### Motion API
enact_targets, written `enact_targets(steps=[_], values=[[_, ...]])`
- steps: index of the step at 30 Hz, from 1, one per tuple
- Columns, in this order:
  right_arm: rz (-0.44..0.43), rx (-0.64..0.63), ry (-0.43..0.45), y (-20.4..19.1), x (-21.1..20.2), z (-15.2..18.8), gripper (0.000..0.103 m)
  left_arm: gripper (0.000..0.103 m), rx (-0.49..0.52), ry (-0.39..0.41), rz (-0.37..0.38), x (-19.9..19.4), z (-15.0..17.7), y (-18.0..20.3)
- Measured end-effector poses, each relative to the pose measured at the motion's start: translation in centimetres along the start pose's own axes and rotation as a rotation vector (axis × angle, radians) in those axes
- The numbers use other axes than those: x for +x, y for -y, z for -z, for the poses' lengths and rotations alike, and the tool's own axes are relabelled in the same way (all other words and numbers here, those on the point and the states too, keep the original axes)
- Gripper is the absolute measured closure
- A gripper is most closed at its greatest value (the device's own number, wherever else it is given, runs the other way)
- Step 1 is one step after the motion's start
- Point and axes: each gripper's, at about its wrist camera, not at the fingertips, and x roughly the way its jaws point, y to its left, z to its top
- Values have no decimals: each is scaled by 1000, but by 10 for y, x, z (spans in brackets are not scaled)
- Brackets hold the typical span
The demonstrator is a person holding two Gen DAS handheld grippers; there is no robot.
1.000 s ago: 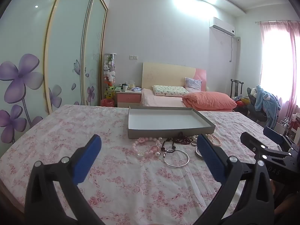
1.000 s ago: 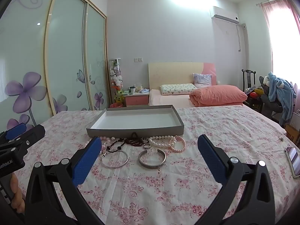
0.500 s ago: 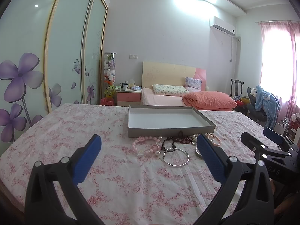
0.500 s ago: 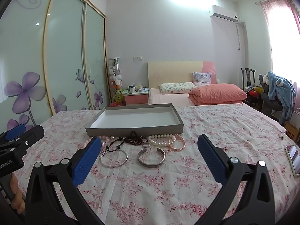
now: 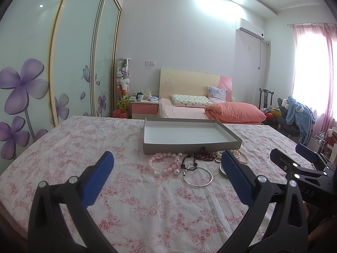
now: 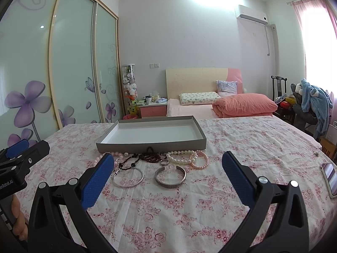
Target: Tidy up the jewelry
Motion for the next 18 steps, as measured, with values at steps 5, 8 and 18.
enact_targets(steps=[5, 8, 18], values=[[0, 0, -1, -1, 1, -3, 2, 4, 0, -1, 0, 0, 0, 0], [0, 0, -2, -2, 1, -4, 2, 4, -1, -1, 0, 0, 0, 0], [0, 0, -3, -2, 1, -5, 2, 4, -1, -3, 0, 0, 0, 0]])
